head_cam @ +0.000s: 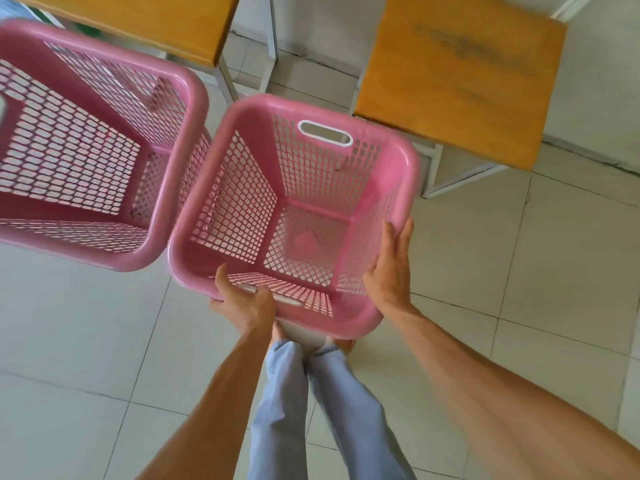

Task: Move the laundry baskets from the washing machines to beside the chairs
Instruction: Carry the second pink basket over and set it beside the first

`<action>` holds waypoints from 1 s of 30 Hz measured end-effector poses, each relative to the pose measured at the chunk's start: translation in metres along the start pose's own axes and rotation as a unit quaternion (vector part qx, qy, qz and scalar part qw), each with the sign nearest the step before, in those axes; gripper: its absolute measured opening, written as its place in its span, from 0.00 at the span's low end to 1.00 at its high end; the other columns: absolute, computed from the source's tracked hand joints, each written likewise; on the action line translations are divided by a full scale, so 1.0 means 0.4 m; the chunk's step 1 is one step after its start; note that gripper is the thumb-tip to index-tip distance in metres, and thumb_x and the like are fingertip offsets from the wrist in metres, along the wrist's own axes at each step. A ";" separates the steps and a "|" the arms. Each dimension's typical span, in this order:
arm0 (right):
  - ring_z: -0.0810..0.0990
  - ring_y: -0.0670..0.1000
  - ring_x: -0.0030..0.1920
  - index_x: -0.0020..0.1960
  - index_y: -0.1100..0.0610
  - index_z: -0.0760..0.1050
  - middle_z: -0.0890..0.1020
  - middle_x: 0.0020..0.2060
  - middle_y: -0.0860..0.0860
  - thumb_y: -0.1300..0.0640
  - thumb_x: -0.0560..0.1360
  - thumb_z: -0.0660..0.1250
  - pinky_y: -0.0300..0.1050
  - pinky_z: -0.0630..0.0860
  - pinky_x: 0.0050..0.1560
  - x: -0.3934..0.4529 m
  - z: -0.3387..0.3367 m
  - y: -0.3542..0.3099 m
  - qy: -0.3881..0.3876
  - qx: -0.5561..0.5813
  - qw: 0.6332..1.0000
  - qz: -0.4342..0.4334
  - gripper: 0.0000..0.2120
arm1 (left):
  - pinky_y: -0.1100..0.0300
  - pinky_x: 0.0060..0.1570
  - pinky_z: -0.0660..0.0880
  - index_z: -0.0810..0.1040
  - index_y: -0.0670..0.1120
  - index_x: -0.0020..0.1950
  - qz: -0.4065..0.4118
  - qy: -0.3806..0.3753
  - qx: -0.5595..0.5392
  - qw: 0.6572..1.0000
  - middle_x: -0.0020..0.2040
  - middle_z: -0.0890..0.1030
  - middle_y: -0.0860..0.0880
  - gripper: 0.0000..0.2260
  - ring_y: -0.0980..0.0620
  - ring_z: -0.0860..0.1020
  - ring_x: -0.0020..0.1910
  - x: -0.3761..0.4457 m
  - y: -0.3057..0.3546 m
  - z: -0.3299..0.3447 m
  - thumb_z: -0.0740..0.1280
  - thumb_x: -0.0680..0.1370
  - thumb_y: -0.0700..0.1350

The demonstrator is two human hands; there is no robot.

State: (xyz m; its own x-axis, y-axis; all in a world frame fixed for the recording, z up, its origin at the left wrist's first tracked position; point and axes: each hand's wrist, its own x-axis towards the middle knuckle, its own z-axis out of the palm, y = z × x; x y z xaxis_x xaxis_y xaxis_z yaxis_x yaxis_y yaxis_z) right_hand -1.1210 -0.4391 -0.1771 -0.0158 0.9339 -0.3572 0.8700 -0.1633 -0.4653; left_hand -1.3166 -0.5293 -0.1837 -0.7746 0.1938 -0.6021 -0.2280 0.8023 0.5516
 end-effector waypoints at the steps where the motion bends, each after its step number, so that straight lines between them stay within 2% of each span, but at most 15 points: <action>1: 0.72 0.62 0.69 0.82 0.54 0.52 0.37 0.81 0.57 0.70 0.77 0.63 0.45 0.77 0.59 0.010 0.007 0.000 -0.007 -0.011 1.000 -0.007 0.38 | 0.46 0.61 0.75 0.61 0.57 0.75 -0.012 0.001 0.002 1.000 0.68 0.64 0.39 0.35 0.42 0.74 0.53 0.005 -0.008 0.004 0.65 0.71 0.37; 6: 0.80 0.60 0.59 0.83 0.54 0.45 0.33 0.79 0.58 0.68 0.80 0.62 0.50 0.83 0.50 0.055 0.049 -0.016 -0.064 -0.072 0.995 -0.003 0.39 | 0.49 0.55 0.77 0.56 0.59 0.76 -0.036 -0.005 0.020 0.999 0.68 0.63 0.39 0.38 0.44 0.72 0.50 0.060 -0.034 0.008 0.67 0.71 0.39; 9: 0.80 0.62 0.60 0.83 0.54 0.42 0.32 0.79 0.60 0.67 0.80 0.63 0.50 0.83 0.48 0.068 0.074 -0.013 -0.088 -0.089 0.992 0.008 0.40 | 0.55 0.46 0.75 0.56 0.61 0.76 -0.047 -0.001 0.026 0.999 0.68 0.63 0.39 0.38 0.45 0.72 0.47 0.102 -0.026 0.019 0.67 0.72 0.38; 14: 0.79 0.63 0.59 0.83 0.56 0.42 0.33 0.79 0.62 0.68 0.79 0.63 0.51 0.83 0.48 0.080 0.092 -0.027 -0.077 -0.116 0.990 0.009 0.41 | 0.63 0.30 0.69 0.58 0.61 0.75 -0.053 0.008 0.026 0.998 0.67 0.64 0.40 0.35 0.49 0.72 0.41 0.124 -0.014 0.029 0.65 0.72 0.38; 19: 0.79 0.64 0.58 0.83 0.57 0.43 0.34 0.79 0.64 0.68 0.78 0.63 0.50 0.80 0.45 0.083 0.104 -0.019 -0.067 -0.146 0.987 0.004 0.41 | 0.55 0.38 0.76 0.60 0.59 0.74 -0.050 0.014 0.041 0.998 0.66 0.64 0.40 0.33 0.44 0.75 0.46 0.125 -0.015 0.028 0.64 0.73 0.38; 23: 0.80 0.64 0.54 0.83 0.56 0.45 0.35 0.79 0.63 0.69 0.77 0.65 0.49 0.79 0.42 0.084 0.119 -0.018 -0.052 -0.151 0.987 0.010 0.43 | 0.50 0.43 0.80 0.60 0.59 0.73 -0.037 0.014 0.054 0.998 0.66 0.64 0.40 0.32 0.47 0.74 0.41 0.126 -0.017 0.026 0.63 0.73 0.38; 25: 0.80 0.64 0.53 0.83 0.55 0.45 0.34 0.79 0.62 0.70 0.76 0.65 0.49 0.78 0.42 0.084 0.122 -0.015 -0.054 -0.150 0.987 0.018 0.44 | 0.48 0.45 0.81 0.60 0.59 0.73 -0.040 0.011 0.061 0.997 0.67 0.63 0.39 0.31 0.45 0.75 0.42 0.127 -0.019 0.027 0.63 0.73 0.38; 28: 0.79 0.64 0.56 0.83 0.53 0.47 0.33 0.79 0.60 0.69 0.75 0.67 0.48 0.77 0.42 0.087 0.114 -0.016 -0.068 -0.147 0.987 0.021 0.44 | 0.50 0.46 0.79 0.57 0.58 0.74 -0.016 -0.016 0.099 0.995 0.66 0.64 0.39 0.32 0.47 0.74 0.41 0.122 -0.021 0.011 0.64 0.73 0.41; 30: 0.77 0.64 0.62 0.82 0.51 0.49 0.34 0.80 0.58 0.67 0.75 0.68 0.48 0.77 0.46 0.084 0.090 -0.026 -0.093 -0.136 0.986 0.035 0.43 | 0.49 0.55 0.76 0.55 0.57 0.75 0.014 -0.061 0.140 0.988 0.66 0.64 0.39 0.33 0.47 0.71 0.46 0.113 -0.018 -0.019 0.66 0.74 0.46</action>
State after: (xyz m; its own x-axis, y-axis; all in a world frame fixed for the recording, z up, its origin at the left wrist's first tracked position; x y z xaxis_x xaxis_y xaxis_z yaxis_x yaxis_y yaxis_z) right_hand -1.1482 -0.4173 -0.2134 -0.0198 0.8451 -0.5343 0.9716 -0.1098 -0.2097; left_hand -1.3545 -0.5306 -0.2107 -0.6978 0.2704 -0.6632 -0.0232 0.9170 0.3983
